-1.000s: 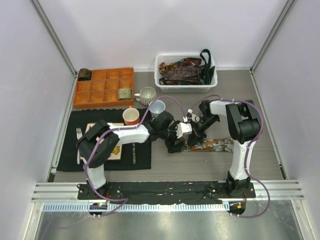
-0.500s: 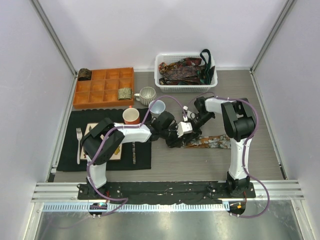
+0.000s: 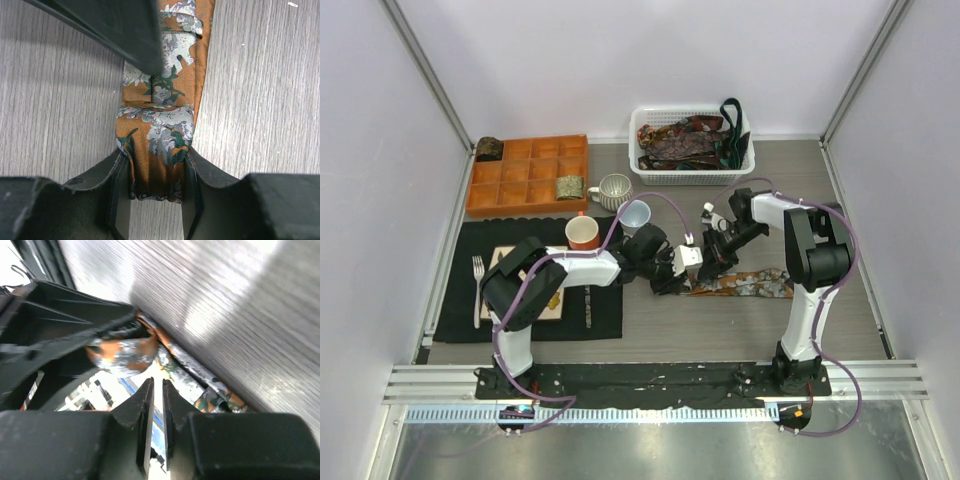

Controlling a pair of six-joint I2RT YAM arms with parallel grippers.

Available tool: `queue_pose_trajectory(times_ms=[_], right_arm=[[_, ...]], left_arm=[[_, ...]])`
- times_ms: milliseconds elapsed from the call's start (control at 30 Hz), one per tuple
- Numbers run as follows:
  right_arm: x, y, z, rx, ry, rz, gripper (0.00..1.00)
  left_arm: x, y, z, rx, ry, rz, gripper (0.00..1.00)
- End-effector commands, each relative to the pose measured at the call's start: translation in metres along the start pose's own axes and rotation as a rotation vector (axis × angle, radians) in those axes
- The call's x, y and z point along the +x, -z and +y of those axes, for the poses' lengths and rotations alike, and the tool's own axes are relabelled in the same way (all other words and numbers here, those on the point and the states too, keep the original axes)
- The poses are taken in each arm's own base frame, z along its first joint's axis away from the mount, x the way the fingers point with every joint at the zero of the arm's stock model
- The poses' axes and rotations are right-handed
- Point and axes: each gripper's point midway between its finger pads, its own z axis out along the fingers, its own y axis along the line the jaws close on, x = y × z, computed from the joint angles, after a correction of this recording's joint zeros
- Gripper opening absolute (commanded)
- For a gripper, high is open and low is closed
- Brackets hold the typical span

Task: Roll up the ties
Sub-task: Roll the tie at the center of the board.

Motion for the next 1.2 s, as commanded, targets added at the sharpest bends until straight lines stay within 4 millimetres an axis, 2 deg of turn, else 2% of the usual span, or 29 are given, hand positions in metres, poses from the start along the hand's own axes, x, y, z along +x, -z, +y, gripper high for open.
queue_pose_trajectory(times_ms=[0,200,267,367,467,500,633,733,800,833,967,1000,1033,1067,1100,1167], right_arm=[[0.013,-0.019,-0.021,0.025,-0.01,0.061,0.15],[0.01,-0.032,-0.055,0.106,-0.046,0.071,0.15],[0.006,-0.03,-0.065,0.125,-0.074,0.055,0.15],[0.004,-0.028,-0.076,0.156,-0.094,0.048,0.15],[0.003,-0.027,-0.081,0.18,-0.098,0.042,0.15],[0.002,-0.027,-0.082,0.185,-0.097,0.039,0.15],[-0.001,-0.027,-0.087,0.197,-0.096,0.024,0.15],[-0.004,-0.026,-0.086,0.193,-0.096,0.017,0.15],[-0.006,-0.024,-0.081,0.175,-0.093,0.007,0.17],[-0.003,-0.023,-0.076,0.161,-0.098,0.016,0.18],[-0.006,-0.009,-0.039,0.043,-0.066,-0.018,0.31],[-0.009,0.0,-0.026,0.02,-0.035,-0.046,0.34],[-0.009,0.004,-0.016,-0.006,-0.026,-0.054,0.42],[-0.009,0.007,-0.008,-0.023,-0.012,-0.062,0.46],[-0.009,0.013,0.009,-0.074,0.015,-0.082,0.49],[-0.001,0.011,0.027,-0.12,0.025,-0.07,0.52]], left_arm=[[0.003,0.008,-0.001,0.015,0.017,0.035,0.15],[-0.04,0.016,0.004,0.032,0.001,-0.059,0.16],[-0.055,0.021,0.004,0.036,-0.028,-0.098,0.17],[-0.066,0.026,-0.007,0.094,-0.07,-0.136,0.19],[-0.055,0.025,-0.013,0.12,-0.099,-0.115,0.2],[-0.037,0.023,-0.016,0.123,-0.091,-0.069,0.19],[0.013,0.016,-0.019,0.124,-0.128,0.08,0.18],[0.044,0.014,-0.01,0.085,-0.138,0.193,0.17],[0.061,0.013,-0.004,0.056,-0.138,0.262,0.17],[0.063,0.013,-0.003,0.055,-0.14,0.271,0.17],[0.071,0.014,-0.005,0.057,-0.12,0.293,0.2],[0.071,0.013,-0.005,0.058,-0.112,0.296,0.21],[0.072,0.013,-0.006,0.059,-0.103,0.298,0.22],[0.072,0.013,-0.006,0.057,-0.097,0.297,0.22],[0.072,0.013,-0.007,0.06,-0.093,0.297,0.23],[0.071,0.012,-0.009,0.068,-0.092,0.295,0.25]])
